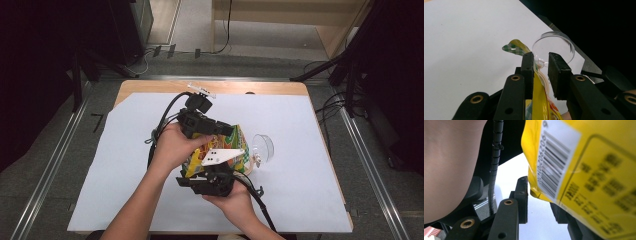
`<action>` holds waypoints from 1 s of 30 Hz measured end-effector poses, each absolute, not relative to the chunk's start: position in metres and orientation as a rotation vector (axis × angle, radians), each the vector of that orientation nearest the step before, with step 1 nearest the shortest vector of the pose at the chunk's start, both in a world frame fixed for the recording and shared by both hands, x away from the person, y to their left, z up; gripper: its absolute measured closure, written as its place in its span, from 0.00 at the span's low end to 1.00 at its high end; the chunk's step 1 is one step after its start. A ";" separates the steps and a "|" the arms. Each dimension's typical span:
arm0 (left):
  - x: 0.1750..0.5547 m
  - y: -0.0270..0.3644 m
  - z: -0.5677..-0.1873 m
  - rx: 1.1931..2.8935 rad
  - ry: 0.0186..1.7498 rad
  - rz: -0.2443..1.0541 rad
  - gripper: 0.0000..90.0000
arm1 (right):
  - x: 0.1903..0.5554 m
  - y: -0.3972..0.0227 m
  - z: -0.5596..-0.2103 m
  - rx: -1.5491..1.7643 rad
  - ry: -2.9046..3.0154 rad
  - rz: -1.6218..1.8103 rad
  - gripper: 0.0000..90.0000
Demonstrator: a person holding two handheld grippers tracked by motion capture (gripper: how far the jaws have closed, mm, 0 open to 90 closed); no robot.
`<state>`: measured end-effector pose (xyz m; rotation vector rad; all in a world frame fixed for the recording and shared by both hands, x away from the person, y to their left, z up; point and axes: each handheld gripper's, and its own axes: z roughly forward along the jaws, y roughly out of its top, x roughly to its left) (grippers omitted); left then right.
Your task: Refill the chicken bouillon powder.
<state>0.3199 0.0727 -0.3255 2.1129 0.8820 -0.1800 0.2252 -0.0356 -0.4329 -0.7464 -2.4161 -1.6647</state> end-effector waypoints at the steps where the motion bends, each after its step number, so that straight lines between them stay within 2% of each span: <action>1: 0.320 0.073 -0.325 2.112 0.881 -0.179 0.83 | 0.225 -0.036 -0.433 -0.748 -2.413 -1.665 0.79; 30: 0.318 0.073 -0.324 2.115 0.894 -0.174 0.83 | 0.224 -0.035 -0.431 -0.749 -2.415 -1.656 0.79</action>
